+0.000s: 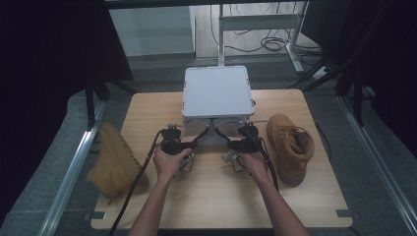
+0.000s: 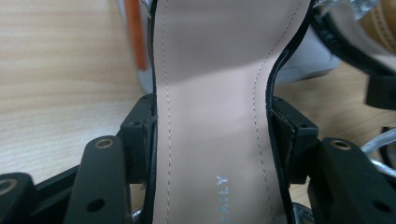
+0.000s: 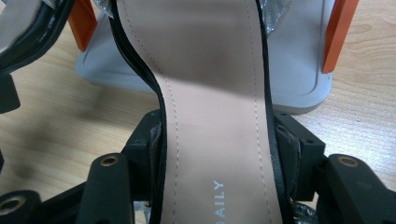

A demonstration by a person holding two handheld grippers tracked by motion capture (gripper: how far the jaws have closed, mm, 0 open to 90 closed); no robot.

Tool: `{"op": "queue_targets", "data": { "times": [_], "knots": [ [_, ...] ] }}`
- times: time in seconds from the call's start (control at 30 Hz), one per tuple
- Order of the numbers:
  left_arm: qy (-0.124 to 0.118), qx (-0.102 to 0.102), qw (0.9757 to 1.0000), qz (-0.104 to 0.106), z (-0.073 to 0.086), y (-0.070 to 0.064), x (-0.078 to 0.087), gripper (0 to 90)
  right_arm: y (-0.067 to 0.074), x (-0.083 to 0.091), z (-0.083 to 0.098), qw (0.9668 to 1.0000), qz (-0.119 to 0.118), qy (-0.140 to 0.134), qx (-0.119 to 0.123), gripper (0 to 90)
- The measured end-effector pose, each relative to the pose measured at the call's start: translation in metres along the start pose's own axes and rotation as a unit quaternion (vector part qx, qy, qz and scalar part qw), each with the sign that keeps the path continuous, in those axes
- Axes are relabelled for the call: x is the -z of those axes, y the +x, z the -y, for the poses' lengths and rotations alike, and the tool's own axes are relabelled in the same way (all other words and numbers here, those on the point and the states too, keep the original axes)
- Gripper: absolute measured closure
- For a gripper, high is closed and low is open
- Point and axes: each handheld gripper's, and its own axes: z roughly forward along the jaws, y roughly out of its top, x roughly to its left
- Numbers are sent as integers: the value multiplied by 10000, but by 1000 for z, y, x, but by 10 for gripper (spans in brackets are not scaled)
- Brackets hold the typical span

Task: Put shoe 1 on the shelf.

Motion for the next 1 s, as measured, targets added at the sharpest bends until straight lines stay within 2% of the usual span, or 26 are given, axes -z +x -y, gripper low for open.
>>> {"op": "queue_targets", "data": {
  "times": [0.07, 0.23, 0.5, 0.87, 1.0],
  "knots": [
    [17, -7, 10000, -29, -2, -1, -2, 424, -3, 0, 1, 9999, -16, -19, -104, 427],
    [-4, 149, 9999, 14, -4, -1, -9, 424, -10, -4, 2, 9989, -137, -78, -452, 427],
    [47, 242, 9997, 22, -7, -2, -19, 424, -12, -10, 1, 9980, -76, -135, -607, 427],
    [211, 415, 9989, -114, -6, 3, -37, 424, -9, -22, 1, 9970, 5, -129, -766, 427],
    [186, 467, 9986, -169, -5, 3, -41, 424, -9, -25, 0, 9968, 36, -113, -792, 427]
  ]
}}
